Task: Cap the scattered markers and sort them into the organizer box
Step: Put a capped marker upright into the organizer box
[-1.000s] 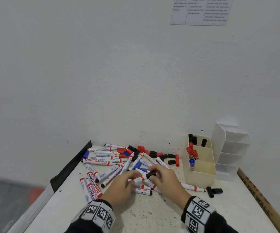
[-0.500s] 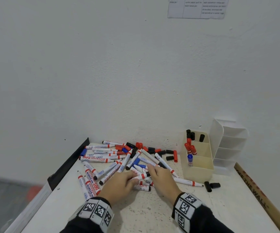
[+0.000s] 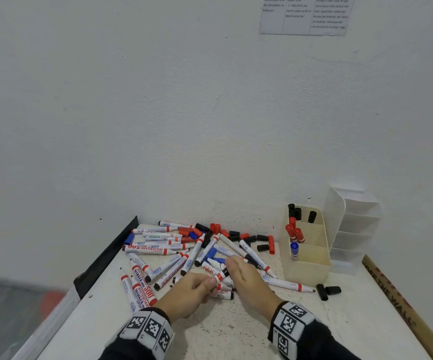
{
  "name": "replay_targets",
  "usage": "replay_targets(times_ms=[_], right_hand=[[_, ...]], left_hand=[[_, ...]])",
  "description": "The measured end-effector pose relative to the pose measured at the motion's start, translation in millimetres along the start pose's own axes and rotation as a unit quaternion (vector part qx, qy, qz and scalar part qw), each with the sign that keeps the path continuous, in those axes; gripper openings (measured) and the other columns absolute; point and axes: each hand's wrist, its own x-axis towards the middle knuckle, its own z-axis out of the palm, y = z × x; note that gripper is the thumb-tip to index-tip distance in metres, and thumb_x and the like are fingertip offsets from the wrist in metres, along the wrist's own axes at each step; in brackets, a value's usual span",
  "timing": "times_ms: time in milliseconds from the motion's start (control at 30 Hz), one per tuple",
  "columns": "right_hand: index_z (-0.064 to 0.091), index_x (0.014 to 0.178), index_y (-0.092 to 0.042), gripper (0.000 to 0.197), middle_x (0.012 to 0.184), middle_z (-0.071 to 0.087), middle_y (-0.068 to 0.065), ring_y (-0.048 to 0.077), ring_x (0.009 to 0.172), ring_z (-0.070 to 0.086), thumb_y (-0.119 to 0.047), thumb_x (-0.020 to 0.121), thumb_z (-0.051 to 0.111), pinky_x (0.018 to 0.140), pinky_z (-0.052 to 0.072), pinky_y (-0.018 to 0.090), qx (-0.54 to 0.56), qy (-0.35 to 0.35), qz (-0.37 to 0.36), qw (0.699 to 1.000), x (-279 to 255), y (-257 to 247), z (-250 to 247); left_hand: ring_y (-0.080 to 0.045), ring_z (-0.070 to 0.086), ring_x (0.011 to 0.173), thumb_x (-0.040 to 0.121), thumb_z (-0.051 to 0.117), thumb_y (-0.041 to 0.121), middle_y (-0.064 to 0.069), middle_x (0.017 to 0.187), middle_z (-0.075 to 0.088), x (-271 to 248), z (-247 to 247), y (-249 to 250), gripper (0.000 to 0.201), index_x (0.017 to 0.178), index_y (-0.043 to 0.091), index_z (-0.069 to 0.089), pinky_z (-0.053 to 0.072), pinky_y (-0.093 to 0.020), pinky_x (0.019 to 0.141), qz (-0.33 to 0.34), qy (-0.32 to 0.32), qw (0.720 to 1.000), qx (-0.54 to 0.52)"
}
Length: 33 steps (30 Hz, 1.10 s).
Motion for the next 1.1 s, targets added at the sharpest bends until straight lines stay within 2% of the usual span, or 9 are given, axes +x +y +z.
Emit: replay_targets(times_ms=[167, 300, 467, 533, 667, 767, 900, 967, 1100], right_hand=[[0.047, 0.079, -0.023, 0.026, 0.066, 0.043, -0.009, 0.0, 0.056, 0.04, -0.033, 0.099, 0.034, 0.055, 0.035, 0.014, -0.005, -0.009, 0.01, 1.0, -0.1, -0.9, -7.5], [0.047, 0.079, -0.021, 0.028, 0.062, 0.041, -0.008, -0.001, 0.046, 0.038, -0.033, 0.099, 0.032, 0.048, 0.031, 0.012, 0.047, 0.01, 0.033, 0.998, -3.7, -7.3, -20.5], [0.047, 0.09, -0.02, 0.02, 0.071, 0.047, -0.001, 0.003, 0.051, 0.038, -0.027, 0.099, 0.031, 0.047, 0.035, 0.016, 0.126, 0.124, 0.0, 0.984, 1.4, -31.3, -47.0], [0.045, 0.093, -0.024, 0.013, 0.077, 0.051, -0.002, 0.0, 0.055, 0.044, -0.021, 0.098, 0.033, 0.052, 0.04, 0.017, 0.09, 0.198, -0.07, 0.973, 6.8, -46.5, -64.6], [0.042, 0.104, -0.017, 0.012, 0.072, 0.057, 0.007, 0.003, 0.054, 0.052, -0.023, 0.098, 0.033, 0.052, 0.038, 0.009, -0.028, 0.359, -0.177, 0.916, 17.2, -60.1, -113.8], [0.047, 0.11, -0.003, 0.025, 0.099, 0.054, 0.014, -0.002, 0.071, 0.048, -0.021, 0.098, 0.034, 0.067, 0.033, -0.003, -0.131, 0.431, -0.152, 0.88, 24.4, -50.5, -145.6], [0.048, 0.116, 0.004, 0.025, 0.114, 0.044, 0.018, -0.008, 0.085, 0.044, -0.009, 0.097, 0.037, 0.072, 0.025, -0.01, -0.16, 0.421, -0.097, 0.888, 25.3, -28.2, -159.9], [0.047, 0.119, 0.002, 0.026, 0.113, 0.045, 0.014, 0.0, 0.09, 0.045, -0.008, 0.096, 0.039, 0.076, 0.027, -0.007, -0.165, 0.416, -0.078, 0.891, 26.9, -15.5, -160.0], [0.051, 0.103, -0.006, 0.013, 0.094, 0.053, 0.01, 0.023, 0.087, 0.051, -0.012, 0.095, 0.042, 0.072, 0.041, 0.023, -0.199, 0.399, -0.029, 0.895, 36.7, 9.8, -159.6]], left_hand=[[0.004, 0.044, 0.044, 0.097, 0.042, 0.031, 0.009, 0.059, 0.052, 3.7, 4.1, -2.9, 0.03, 0.074, 0.022, 0.059, 0.037, -0.012, 0.052, 0.032, 0.02, 0.999, 0.004], [-0.003, 0.057, 0.082, 0.101, 0.022, 0.036, 0.003, 0.095, 0.062, 7.4, 5.4, -11.4, 0.043, 0.096, 0.023, 0.062, 0.044, -0.016, 0.08, 0.003, 0.034, 0.999, 0.026], [-0.008, 0.041, 0.111, 0.094, 0.021, 0.051, 0.01, 0.115, 0.049, 9.0, 5.8, -24.2, 0.038, 0.103, 0.035, 0.055, 0.03, -0.033, 0.107, -0.005, 0.012, 0.976, 0.217], [-0.004, 0.035, 0.113, 0.096, 0.037, 0.042, 0.018, 0.112, 0.044, 9.8, 5.6, -27.2, 0.014, 0.091, 0.047, 0.049, 0.022, -0.037, 0.108, -0.016, 0.02, 0.974, 0.226], [0.0, 0.029, 0.118, 0.093, 0.046, 0.023, 0.023, 0.119, 0.041, 11.7, 6.7, -33.1, 0.028, 0.094, 0.051, 0.044, 0.013, -0.03, 0.097, -0.001, 0.035, 0.969, 0.243], [-0.001, 0.03, 0.117, 0.092, 0.046, 0.017, 0.02, 0.12, 0.043, 13.1, 8.0, -32.3, 0.033, 0.101, 0.049, 0.045, 0.012, -0.025, 0.091, 0.019, 0.047, 0.969, 0.241], [-0.007, 0.035, 0.116, 0.093, 0.048, 0.016, 0.016, 0.118, 0.043, 17.2, 5.9, -34.7, 0.034, 0.103, 0.048, 0.042, 0.028, -0.031, 0.108, 0.015, 0.022, 0.969, 0.245], [-0.006, 0.037, 0.115, 0.092, 0.049, 0.016, 0.016, 0.116, 0.044, 18.9, 4.4, -36.4, 0.037, 0.1, 0.051, 0.042, 0.029, -0.033, 0.109, 0.024, 0.027, 0.968, 0.248], [-0.005, 0.034, 0.117, 0.093, 0.048, 0.019, 0.018, 0.117, 0.043, 19.6, 4.5, -38.1, 0.034, 0.119, 0.04, 0.054, 0.02, -0.033, 0.111, 0.028, 0.042, 0.96, 0.275]])
